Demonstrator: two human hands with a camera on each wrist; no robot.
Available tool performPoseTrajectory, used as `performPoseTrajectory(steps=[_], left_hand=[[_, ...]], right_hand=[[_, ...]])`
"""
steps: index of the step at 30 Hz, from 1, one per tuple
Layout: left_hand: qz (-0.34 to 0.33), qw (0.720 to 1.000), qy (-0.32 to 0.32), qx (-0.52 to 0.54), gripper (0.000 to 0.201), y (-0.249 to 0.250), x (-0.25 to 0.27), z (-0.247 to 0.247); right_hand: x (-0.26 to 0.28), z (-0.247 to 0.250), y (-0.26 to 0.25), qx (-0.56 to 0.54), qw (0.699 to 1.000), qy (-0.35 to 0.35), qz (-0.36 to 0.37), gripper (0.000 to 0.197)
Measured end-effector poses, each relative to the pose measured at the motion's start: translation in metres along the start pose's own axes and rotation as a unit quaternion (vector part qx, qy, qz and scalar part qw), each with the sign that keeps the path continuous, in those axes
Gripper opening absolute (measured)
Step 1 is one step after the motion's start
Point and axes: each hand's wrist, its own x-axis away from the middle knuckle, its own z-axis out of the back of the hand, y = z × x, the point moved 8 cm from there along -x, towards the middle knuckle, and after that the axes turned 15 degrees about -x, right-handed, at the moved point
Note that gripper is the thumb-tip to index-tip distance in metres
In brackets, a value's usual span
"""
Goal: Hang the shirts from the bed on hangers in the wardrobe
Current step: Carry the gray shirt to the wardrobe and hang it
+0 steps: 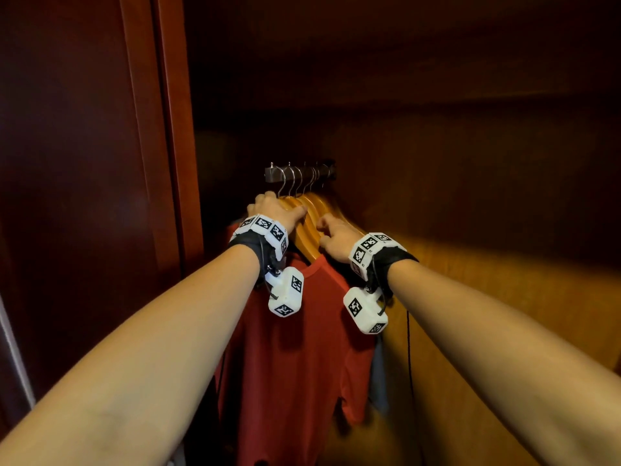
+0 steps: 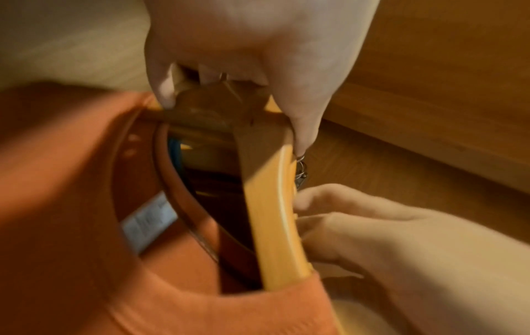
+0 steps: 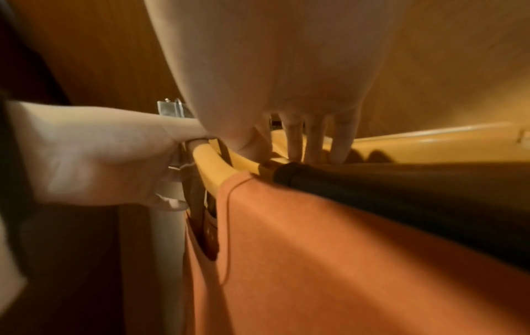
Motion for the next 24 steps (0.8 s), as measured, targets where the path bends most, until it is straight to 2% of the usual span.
performPoseTrajectory(steps=[7,10,13,15,18,24], left_hand=[[-0.018,1.000,0.004,-0.019,0.074,-0.001,0.001,0.000],[-0.019,1.000,0.005,-0.022,0.074,-0.003,0.002,0.002],[-0.018,1.000,0.002,-0.023,0.077,-0.003,0.003,0.004],[-0.018,0.999,-0.001,-0.029,0.077,-0.002,0.004,0.005],[-0.018,0.999,-0.004,-0.035,0.076,-0.003,0.004,0.005],[-0.012,0.999,-0.013,-0.034,0.076,-0.001,0.005,0.003]], right_hand=[[-0.004,-0.001,0.013,-0.045,0.997,0.031,-0.049,0.032],[-0.006,-0.006,0.018,-0.056,0.996,0.019,-0.067,0.031],[-0.006,-0.010,0.022,-0.067,0.993,0.011,-0.094,0.044],[-0.006,-0.006,0.024,-0.031,0.993,0.025,-0.109,0.045],[-0.005,0.006,0.020,0.051,0.991,0.058,-0.106,0.028],[-0.006,0.006,0.010,0.062,0.993,0.050,-0.090,0.042]])
